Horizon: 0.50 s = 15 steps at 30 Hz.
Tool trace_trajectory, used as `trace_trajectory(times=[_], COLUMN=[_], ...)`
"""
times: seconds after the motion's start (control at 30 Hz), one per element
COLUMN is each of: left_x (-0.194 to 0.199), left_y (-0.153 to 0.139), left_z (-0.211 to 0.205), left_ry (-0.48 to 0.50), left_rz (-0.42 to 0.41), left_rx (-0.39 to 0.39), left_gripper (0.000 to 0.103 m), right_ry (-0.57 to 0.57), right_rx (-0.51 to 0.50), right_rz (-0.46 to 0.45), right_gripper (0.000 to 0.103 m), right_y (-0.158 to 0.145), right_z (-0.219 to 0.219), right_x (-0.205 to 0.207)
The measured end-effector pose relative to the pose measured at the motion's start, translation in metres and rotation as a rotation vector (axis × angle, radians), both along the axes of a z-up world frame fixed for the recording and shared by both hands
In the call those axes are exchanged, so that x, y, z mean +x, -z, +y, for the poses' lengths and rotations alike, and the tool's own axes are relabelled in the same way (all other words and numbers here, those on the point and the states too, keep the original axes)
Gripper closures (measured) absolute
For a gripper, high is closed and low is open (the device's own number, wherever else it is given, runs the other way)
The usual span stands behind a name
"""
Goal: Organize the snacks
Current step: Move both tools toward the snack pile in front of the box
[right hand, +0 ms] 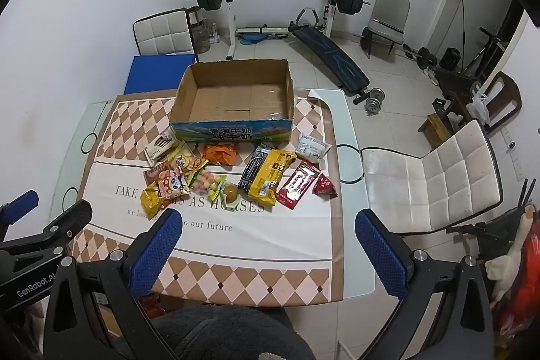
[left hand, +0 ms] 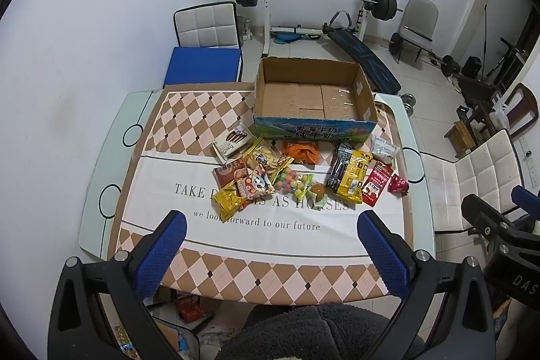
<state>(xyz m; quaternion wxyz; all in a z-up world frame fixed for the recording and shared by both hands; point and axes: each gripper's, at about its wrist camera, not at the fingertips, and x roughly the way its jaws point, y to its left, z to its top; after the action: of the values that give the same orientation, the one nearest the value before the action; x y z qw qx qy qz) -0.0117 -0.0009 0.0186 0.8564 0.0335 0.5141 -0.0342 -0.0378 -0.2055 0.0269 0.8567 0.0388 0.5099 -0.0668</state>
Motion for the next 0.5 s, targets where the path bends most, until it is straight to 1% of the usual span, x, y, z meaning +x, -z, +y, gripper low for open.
trace_trajectory(times=[0.03, 0.1, 0.17, 0.27, 0.33, 0.4, 0.43, 0.47, 0.5], left_x=[-0.002, 0.0, 0.001, 0.015, 0.033, 0.063, 0.076, 0.084, 0.095], left_y=[-0.001, 0.0, 0.001, 0.015, 0.033, 0.057, 0.072, 0.085, 0.103], left_z=[0.001, 0.0, 0.0, 0.001, 0.0, -0.005, -0.007, -0.006, -0.004], left_ry=[0.0, -0.001, -0.01, -0.027, -0.039, -0.045, -0.051, -0.055, -0.059], left_rz=[0.001, -0.002, -0.007, 0.017, 0.045, 0.073, 0.093, 0.111, 0.139], left_rx=[-0.001, 0.0, 0.008, 0.024, 0.035, 0.057, 0.071, 0.078, 0.077], left_gripper=[0.0, 0.0, 0.0, 0.0, 0.0, 0.0, 0.0, 0.0, 0.0], right_ry=[0.001, 0.004, 0.012, 0.036, 0.06, 0.092, 0.109, 0.124, 0.139], right_rx=[0.008, 0.021, 0.051, 0.105, 0.139, 0.17, 0.185, 0.202, 0.216], right_rz=[-0.027, -0.025, -0.013, 0.012, 0.031, 0.078, 0.104, 0.127, 0.157], right_gripper=[0.0, 0.0, 0.0, 0.0, 0.0, 0.0, 0.0, 0.0, 0.0], right_y=[0.001, 0.005, 0.014, 0.037, 0.06, 0.09, 0.11, 0.136, 0.157], right_z=[0.0, -0.001, -0.004, -0.014, -0.023, -0.034, -0.038, -0.042, -0.046], right_x=[0.0, 0.002, 0.008, 0.026, 0.042, 0.07, 0.086, 0.099, 0.113])
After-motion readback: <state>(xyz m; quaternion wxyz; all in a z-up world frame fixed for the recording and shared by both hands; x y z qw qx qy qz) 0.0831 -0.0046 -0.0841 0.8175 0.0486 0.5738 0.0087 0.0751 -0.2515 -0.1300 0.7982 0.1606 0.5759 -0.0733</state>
